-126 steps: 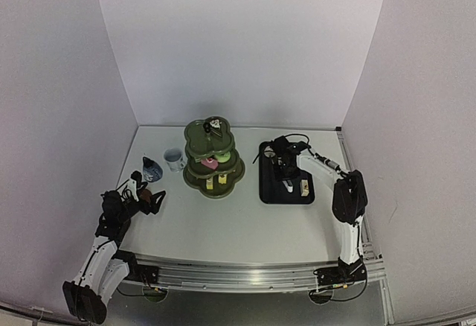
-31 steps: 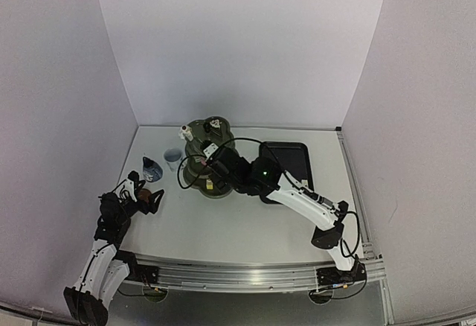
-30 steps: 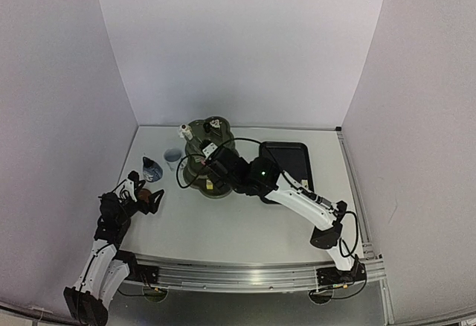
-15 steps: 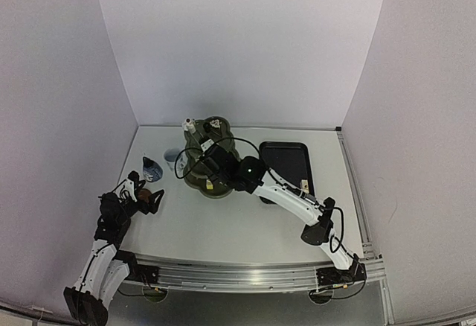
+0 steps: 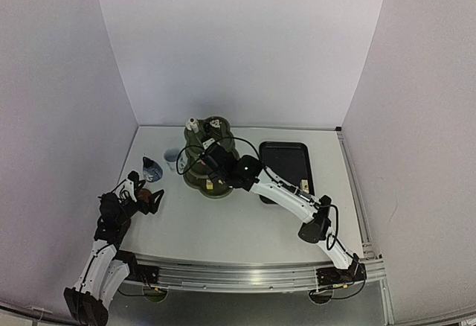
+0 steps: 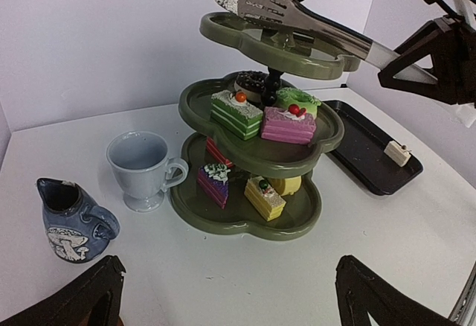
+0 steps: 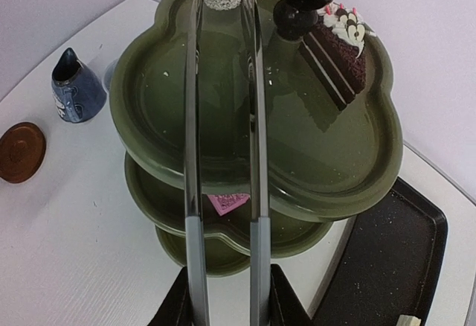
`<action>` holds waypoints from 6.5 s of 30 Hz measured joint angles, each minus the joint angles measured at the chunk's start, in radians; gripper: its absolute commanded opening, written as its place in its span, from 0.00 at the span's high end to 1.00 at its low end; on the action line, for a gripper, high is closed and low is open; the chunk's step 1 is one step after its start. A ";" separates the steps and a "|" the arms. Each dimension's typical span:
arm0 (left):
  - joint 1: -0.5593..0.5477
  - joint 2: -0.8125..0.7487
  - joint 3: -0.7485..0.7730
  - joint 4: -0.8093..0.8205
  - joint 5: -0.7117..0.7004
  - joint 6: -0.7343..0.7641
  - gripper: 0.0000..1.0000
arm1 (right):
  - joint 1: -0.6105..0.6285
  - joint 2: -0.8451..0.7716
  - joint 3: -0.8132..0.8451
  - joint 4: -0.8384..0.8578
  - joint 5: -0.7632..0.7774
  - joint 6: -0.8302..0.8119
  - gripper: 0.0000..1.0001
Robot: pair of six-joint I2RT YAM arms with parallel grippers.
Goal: Serve the afternoon tea
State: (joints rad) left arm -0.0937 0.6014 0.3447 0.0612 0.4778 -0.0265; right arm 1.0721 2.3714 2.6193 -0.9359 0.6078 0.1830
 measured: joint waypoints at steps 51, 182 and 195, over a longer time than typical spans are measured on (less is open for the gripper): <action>0.000 -0.001 0.000 -0.001 -0.001 0.004 0.00 | 0.045 -0.135 -0.162 0.019 -0.003 0.056 0.62; 0.000 0.010 0.000 -0.010 -0.072 -0.127 0.00 | 0.011 -0.329 -0.204 -0.155 -0.207 -0.249 1.00; 0.000 0.010 0.000 -0.010 -0.071 -0.127 0.00 | -0.002 -0.301 -0.227 -0.159 -0.079 -0.315 0.98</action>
State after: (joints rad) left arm -0.0937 0.6113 0.3450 0.0513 0.4068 -0.1535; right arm 1.0701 2.0708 2.3924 -1.0952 0.5289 -0.1318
